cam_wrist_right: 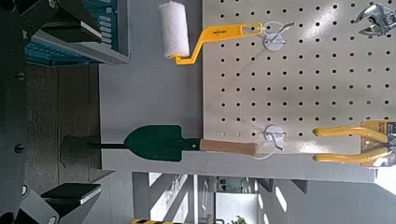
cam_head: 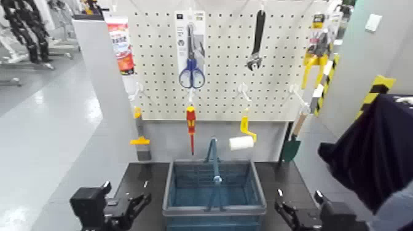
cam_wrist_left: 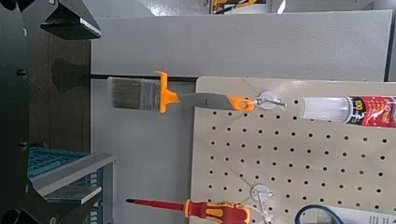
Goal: Put the yellow paint brush into the crate.
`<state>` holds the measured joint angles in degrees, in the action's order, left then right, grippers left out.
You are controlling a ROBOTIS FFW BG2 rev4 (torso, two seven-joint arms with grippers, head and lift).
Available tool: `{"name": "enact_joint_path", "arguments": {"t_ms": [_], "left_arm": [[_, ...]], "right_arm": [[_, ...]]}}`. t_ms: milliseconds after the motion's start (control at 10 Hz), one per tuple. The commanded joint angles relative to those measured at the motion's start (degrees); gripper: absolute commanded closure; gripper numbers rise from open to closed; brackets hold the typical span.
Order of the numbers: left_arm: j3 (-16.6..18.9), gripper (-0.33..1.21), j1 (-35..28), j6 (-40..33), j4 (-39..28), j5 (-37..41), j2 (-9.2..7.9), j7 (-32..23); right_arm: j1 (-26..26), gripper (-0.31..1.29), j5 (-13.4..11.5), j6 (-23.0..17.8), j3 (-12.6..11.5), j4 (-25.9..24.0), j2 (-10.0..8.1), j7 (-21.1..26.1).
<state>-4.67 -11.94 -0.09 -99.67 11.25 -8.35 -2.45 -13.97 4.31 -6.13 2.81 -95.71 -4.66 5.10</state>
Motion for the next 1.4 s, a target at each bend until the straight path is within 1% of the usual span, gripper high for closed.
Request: {"name": "enact_joint_path", "arguments": {"t_ms": [100,300,400,500,700,900,1000,1100,1200,1300,1400], "left_arm": [[0.0,0.13,-0.1,-0.1,0.0,0.0,0.17,0.1],[0.0,0.13,-0.1,-0.1,0.0,0.0,0.17,0.2],[0.5,0.13,-0.1,0.0,0.0,0.0,0.26,1.0],[1.5,0.13,0.0,0.2,0.1,-0.1,0.70,2.9],[5.5,0.13,1.0,1.1,0.5,-0.4,1.76,9.7],[10.4,0.13,2.8,2.6,0.8,-0.8,1.93,16.0],[12.5,0.13,3.8,3.5,1.1,-0.9,1.93,18.2],[14.5,0.13,4.9,4.4,2.0,-0.4,1.76,20.9],[15.7,0.13,5.8,4.9,2.4,-0.4,0.97,21.8],[16.7,0.13,7.1,5.4,3.7,0.0,-0.18,23.2],[17.2,0.13,9.0,6.4,5.7,1.1,-1.85,25.4]], "right_arm": [[0.0,0.16,0.0,0.0,0.0,0.1,0.00,0.0],[0.0,0.16,0.0,-0.1,0.0,0.1,0.09,0.0],[0.0,0.16,0.0,-0.1,0.0,0.1,0.09,0.0],[0.0,0.16,0.0,-0.1,0.0,0.1,0.09,0.0],[0.1,0.16,0.0,-0.1,0.1,0.2,0.09,0.0],[0.2,0.16,0.0,0.0,0.3,0.3,0.09,0.0],[0.2,0.16,0.0,0.0,0.3,0.4,0.09,0.0],[0.2,0.16,0.0,0.0,0.4,0.4,0.09,0.0],[0.2,0.16,0.0,0.0,0.4,0.4,0.18,0.0],[0.3,0.16,-0.1,0.0,0.4,0.4,0.09,0.0],[0.3,0.16,0.0,0.0,0.4,0.4,0.09,0.0]]}}
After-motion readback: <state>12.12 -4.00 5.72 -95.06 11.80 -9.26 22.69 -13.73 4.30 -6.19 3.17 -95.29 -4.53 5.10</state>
